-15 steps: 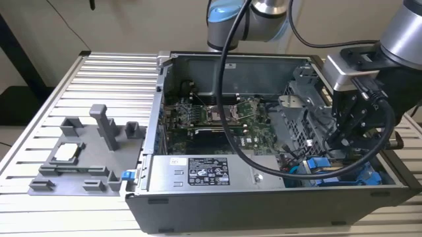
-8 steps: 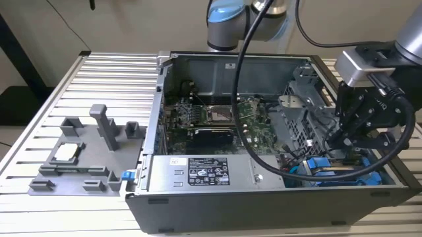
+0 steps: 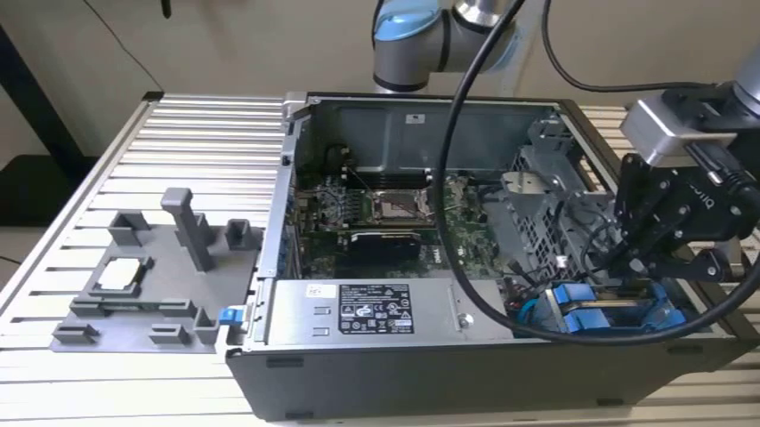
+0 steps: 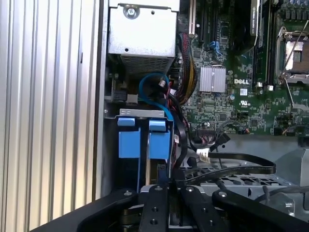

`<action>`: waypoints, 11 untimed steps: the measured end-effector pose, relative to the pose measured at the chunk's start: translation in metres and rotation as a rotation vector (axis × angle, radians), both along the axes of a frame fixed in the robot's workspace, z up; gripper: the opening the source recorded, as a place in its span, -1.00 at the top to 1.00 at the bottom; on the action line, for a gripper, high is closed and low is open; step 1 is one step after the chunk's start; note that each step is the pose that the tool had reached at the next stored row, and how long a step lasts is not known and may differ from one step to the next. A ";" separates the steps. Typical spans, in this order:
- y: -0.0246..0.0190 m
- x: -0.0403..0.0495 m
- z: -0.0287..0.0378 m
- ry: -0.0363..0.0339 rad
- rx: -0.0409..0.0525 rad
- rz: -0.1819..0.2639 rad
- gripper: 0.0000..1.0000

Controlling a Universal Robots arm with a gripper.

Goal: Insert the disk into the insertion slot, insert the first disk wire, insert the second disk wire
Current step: 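Insert the second disk wire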

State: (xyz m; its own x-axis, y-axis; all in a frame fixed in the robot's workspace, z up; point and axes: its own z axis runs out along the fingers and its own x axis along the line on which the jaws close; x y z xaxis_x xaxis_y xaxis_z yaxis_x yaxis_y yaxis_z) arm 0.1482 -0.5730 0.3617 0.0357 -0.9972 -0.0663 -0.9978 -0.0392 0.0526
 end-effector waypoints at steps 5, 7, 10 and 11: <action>-0.0048 0.0003 -0.0037 0.0000 0.0079 -0.007 0.68; -0.0049 0.0007 -0.0046 0.0002 0.0121 -0.011 0.68; -0.0051 0.0019 -0.0063 0.0003 0.0180 -0.017 0.68; -0.0050 0.0024 -0.0070 0.0003 0.0207 -0.019 0.68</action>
